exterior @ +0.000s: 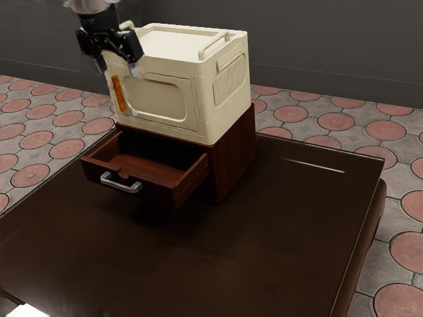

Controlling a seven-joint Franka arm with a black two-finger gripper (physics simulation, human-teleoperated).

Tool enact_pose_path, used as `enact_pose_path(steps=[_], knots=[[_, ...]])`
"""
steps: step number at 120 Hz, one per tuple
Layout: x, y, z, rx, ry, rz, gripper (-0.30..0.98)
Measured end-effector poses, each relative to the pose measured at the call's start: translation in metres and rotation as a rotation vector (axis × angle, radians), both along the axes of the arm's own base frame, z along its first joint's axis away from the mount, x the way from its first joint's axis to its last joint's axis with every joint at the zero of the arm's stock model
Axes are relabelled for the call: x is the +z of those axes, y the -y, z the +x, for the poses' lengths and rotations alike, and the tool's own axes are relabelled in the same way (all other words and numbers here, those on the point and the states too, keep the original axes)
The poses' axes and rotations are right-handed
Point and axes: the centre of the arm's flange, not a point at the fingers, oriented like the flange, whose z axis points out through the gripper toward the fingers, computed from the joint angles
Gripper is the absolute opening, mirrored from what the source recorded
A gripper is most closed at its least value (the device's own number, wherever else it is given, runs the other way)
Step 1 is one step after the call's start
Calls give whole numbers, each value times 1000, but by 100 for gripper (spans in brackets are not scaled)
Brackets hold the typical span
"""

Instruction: Push the drawer handle with one arm to close the drawer

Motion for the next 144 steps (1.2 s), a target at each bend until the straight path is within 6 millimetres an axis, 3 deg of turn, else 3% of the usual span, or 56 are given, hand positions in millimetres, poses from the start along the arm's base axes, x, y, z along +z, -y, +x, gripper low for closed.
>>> enact_pose_path(steps=[11, 17, 22, 29, 33, 37, 44, 50, 56, 63, 72, 77, 83, 96, 102, 108, 122, 144], knots=[[23, -119, -15, 221, 38, 3, 67], [26, -154, -25, 287, 37, 1, 67], [32, -156, -30, 295, 44, -1, 67], [109, -132, -78, 264, 190, -5, 67], [134, -122, -96, 248, 240, -8, 67], [139, -116, -98, 240, 251, -10, 67], [129, -110, -85, 229, 231, -14, 67], [110, -102, -78, 213, 187, -27, 67], [70, -83, -104, 168, 94, -70, 67], [-12, -73, -148, 146, -45, -119, 67], [-135, -49, -174, 116, -219, -134, 67], [-180, -32, -182, 96, -267, -122, 67], [-215, -19, -186, 87, -293, -107, 67], [-250, 7, -171, 42, -272, -18, 67], [-265, 9, -161, 26, -227, 18, 66], [-285, 8, -166, 20, -187, 33, 66], [-291, -1, -162, 28, -65, 40, 66], [-309, -6, -139, 35, 21, 39, 21]])
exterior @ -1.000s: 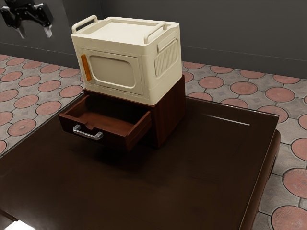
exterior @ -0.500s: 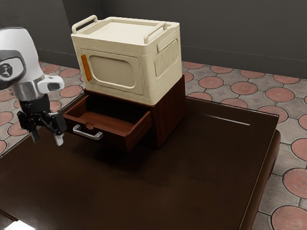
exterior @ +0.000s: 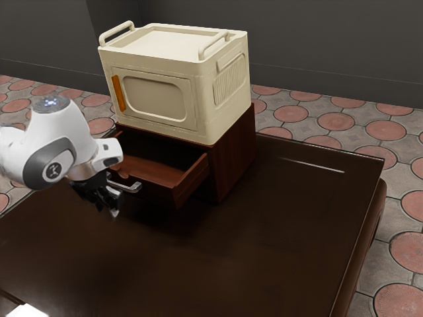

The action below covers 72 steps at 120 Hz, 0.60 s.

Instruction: Push the drawer handle with one arm to close the drawer

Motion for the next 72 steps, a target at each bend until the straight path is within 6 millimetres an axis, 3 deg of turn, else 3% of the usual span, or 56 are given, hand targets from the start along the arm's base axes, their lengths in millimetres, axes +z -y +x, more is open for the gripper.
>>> enact_pose_path(steps=[14, 26, 58, 72], knots=[[-2, -4, 20, 1, 38, 9, 6], [-3, -22, 44, 24, 57, 16, -1], [-3, -26, 84, 7, 90, 43, -8], [-1, -28, 113, 0, 108, 56, -9]])
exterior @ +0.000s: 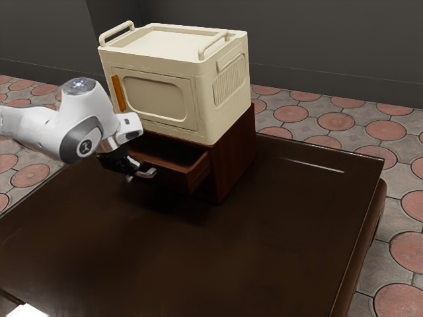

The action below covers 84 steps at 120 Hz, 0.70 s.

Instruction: Push the drawer handle with one arm to close the drawer

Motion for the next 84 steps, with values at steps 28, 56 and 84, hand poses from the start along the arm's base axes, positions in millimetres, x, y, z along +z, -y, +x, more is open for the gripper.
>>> enact_pose_path(steps=[28, 56, 84], knots=[[-10, 7, 64, -26, 31, 24, -10], [-6, 13, 84, -54, 80, 29, -10], [212, 30, -23, -16, 180, -83, 21]])
